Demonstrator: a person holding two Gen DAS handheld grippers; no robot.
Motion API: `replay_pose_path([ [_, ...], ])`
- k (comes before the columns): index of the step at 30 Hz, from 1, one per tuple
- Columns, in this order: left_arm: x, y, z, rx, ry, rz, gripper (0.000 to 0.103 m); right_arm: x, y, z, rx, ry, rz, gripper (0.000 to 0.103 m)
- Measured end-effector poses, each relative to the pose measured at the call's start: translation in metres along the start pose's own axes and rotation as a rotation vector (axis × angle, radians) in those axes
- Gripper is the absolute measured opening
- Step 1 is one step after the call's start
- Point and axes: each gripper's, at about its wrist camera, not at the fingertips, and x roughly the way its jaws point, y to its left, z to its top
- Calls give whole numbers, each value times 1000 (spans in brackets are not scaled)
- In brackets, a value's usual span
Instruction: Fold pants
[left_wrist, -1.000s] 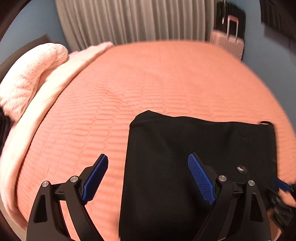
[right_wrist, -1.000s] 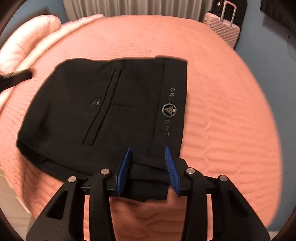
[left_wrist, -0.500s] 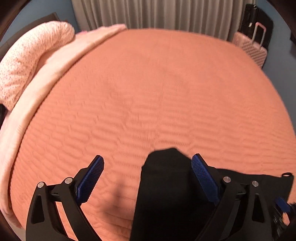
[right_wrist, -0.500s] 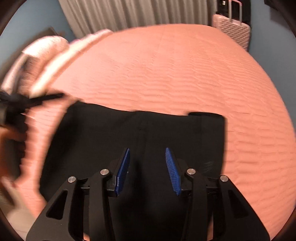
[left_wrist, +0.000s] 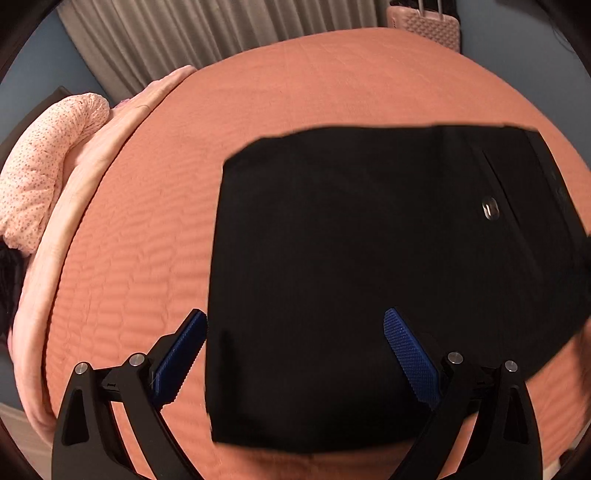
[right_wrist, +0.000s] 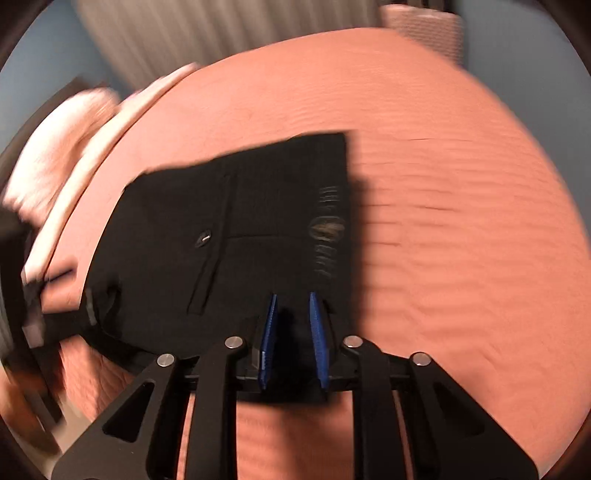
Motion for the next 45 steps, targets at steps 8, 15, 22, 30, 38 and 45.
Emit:
replay_pose_path([
  [8,-6,22,-17,-84,49,-30,97,-4,-3,-37,-58,50,-61,26],
  [15,-24,60,-50,-150,87,24,96,-52,-48,-72,114,87,-56,29],
  [22,-45,58,-69,-209,85,-89,96,-44,-26,-82,152,86,53,50],
  [30,-12,55,-37,-221,108,-338,96,-50,-35,-44,201,-16,68,78],
  [38,-15,46,-37,-172,131,-190,96,-37,-21,-42,208,-2,31,83],
  [45,-16,26,-40,-145,141,-128,96,-20,77,-19,-90,-59,-16,82],
])
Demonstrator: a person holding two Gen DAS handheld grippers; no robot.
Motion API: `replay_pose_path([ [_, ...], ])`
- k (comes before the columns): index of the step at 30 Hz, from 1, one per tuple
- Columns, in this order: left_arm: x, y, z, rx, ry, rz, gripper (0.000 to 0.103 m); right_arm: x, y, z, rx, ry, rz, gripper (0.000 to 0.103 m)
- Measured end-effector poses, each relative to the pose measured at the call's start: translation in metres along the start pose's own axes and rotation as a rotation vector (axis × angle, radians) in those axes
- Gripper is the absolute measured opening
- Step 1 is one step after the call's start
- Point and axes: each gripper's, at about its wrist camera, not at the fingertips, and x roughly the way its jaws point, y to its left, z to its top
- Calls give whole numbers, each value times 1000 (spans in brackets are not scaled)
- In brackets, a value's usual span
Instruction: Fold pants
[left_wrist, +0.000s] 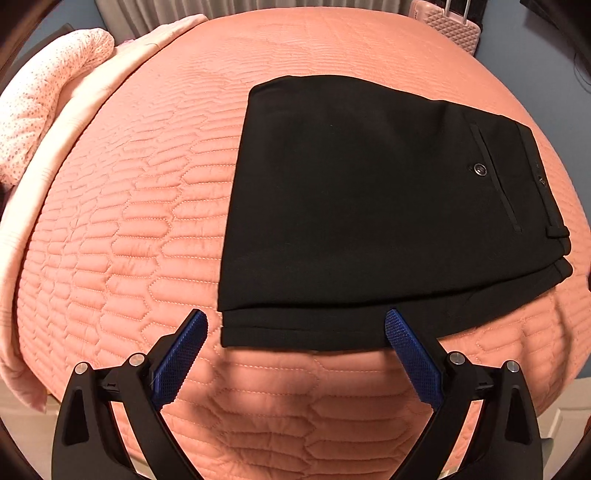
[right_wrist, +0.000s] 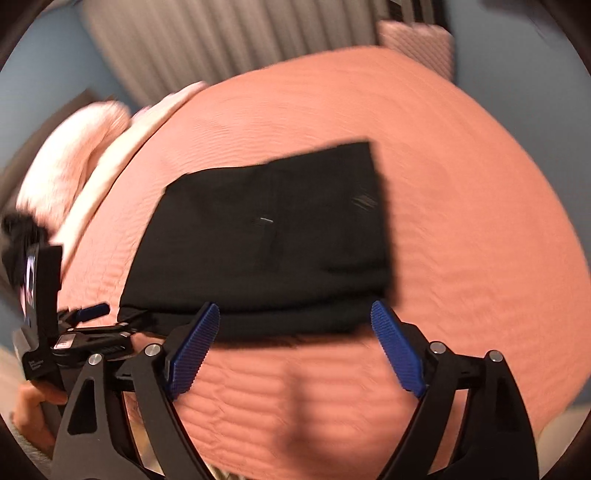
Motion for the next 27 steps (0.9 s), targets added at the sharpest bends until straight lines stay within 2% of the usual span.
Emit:
replay_pose_path([
  [4,0,-7,2,7,1,16,96,29,23,5,-132,26,-99,82],
  [7,-3,-8,1,20,-5,51,96,51,-1,-3,-129,108,-232,77],
  [8,-5,-6,1,23,-11,66,96,49,-15,-5,-87,126,-231,73],
  [12,-16,15,12,-9,-71,44,96,20,-69,2,137,88,-91,73],
  [15,-1,35,31,-83,-46,-77,96,32,-99,20,211,102,44,76],
  [16,10,42,40,-115,-7,-149,96,39,-104,24,217,117,66,77],
  [18,23,51,48,-158,18,-233,96,57,-112,30,223,150,130,79],
  [23,53,50,55,-174,76,-352,96,93,-116,28,218,217,228,80],
  [24,57,49,55,-176,82,-349,96,99,-115,26,219,229,243,82],
  [27,59,42,60,-136,49,-330,97,100,-110,22,217,191,279,91],
])
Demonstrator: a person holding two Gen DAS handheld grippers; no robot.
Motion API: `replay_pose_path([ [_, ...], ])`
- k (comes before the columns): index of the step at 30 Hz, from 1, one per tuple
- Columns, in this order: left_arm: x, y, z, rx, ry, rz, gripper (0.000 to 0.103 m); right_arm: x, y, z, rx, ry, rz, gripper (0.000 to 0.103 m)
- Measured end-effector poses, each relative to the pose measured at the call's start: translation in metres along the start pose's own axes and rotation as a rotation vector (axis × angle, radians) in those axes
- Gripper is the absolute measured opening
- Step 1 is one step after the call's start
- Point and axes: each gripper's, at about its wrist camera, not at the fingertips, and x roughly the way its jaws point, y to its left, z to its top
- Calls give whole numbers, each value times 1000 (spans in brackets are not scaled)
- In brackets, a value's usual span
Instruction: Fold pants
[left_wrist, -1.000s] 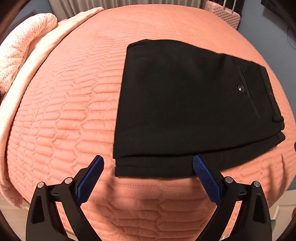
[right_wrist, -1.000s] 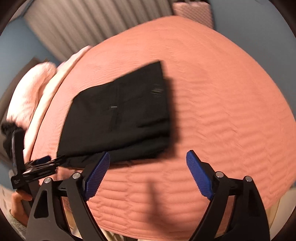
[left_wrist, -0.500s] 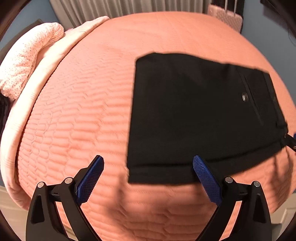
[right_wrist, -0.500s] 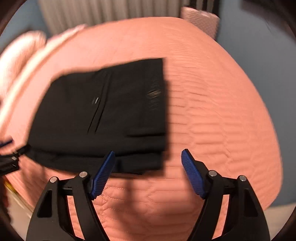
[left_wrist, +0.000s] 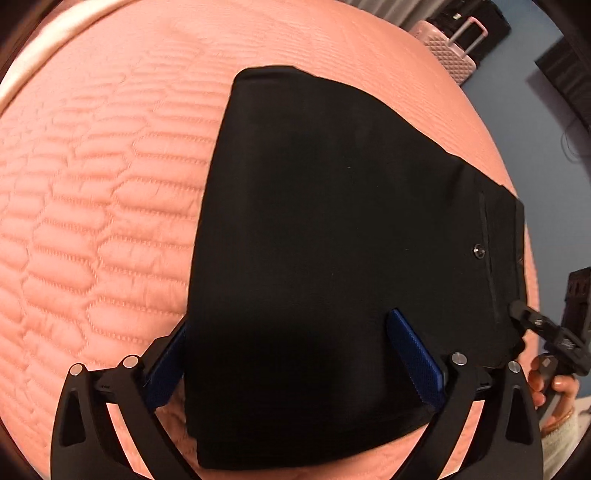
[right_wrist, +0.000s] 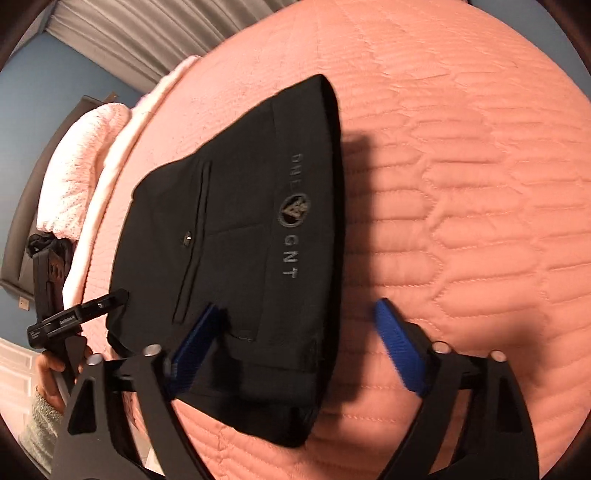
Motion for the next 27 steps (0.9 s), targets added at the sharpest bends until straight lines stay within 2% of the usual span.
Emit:
replay_pose_path([
  [4,-3,-1,-2,-2,-23,-24,97,2,2,-2,-24,-25,24,91],
  [5,-6,0,-3,-8,-36,-36,94,2,3,-2,-23,-27,47,90],
  [7,-12,-1,-6,-4,-47,-40,89,2,7,-3,-25,-21,111,80],
  [8,-13,-4,-7,5,-55,-42,87,4,9,-4,-28,-19,104,79],
  [13,-7,-20,-8,52,-73,24,77,10,14,-3,-29,-23,92,75],
  [16,2,-25,-3,65,-63,33,79,13,10,-2,-3,-18,75,65],
  [18,-1,-18,-10,53,-66,29,78,13,10,0,4,-10,61,49],
  [19,-2,-19,-11,44,-69,35,72,12,9,1,11,-5,62,44],
  [20,-6,-20,-11,38,-82,41,58,11,9,1,16,-3,63,35],
  [21,-8,-22,-9,39,-89,42,48,10,12,1,11,-3,56,31],
  [22,-13,-23,-10,40,-103,51,34,8,18,1,-6,-7,34,29],
  [23,-16,-24,-13,40,-110,56,28,7,22,1,-17,-10,19,27],
  [27,-22,-18,-16,16,-121,47,23,2,32,0,-20,-23,-7,25],
])
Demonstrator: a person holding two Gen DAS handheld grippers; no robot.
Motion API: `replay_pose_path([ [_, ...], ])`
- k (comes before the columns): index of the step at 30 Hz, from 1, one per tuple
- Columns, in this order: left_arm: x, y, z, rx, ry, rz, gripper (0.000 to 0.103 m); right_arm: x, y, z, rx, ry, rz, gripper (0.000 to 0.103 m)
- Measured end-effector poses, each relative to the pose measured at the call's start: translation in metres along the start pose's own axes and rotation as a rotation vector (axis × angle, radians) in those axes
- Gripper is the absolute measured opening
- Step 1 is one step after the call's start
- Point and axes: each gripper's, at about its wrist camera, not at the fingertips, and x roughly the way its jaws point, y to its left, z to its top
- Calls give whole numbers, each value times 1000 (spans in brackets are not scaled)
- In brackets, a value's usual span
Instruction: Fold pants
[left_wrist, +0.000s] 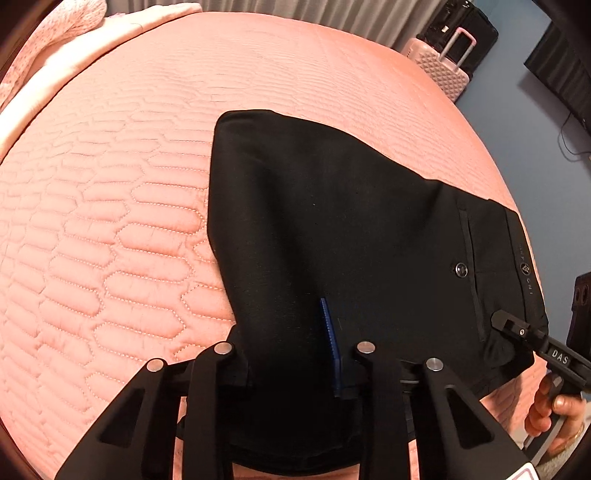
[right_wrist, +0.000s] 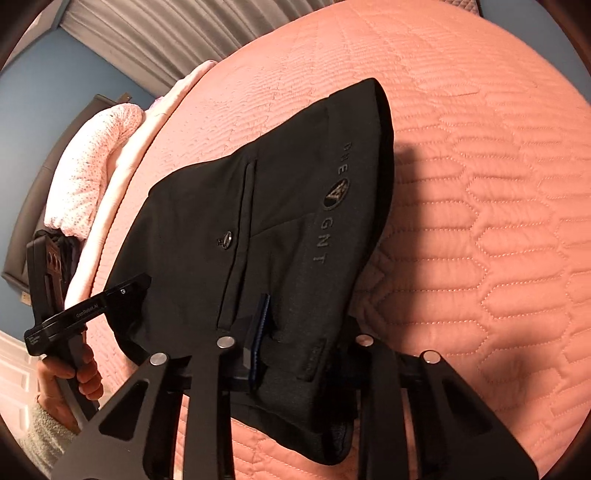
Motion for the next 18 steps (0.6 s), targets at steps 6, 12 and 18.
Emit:
replay_pose_path([
  [6,8,4,0,-46,6,-10,28,5,-16,-3,77,34,55,35],
  [12,20,-7,4,-32,10,12,64,8,-14,-7,80,7,42,28],
  [18,-3,-1,14,-54,-42,-14,19,-17,19,2,-14,-38,6,22],
])
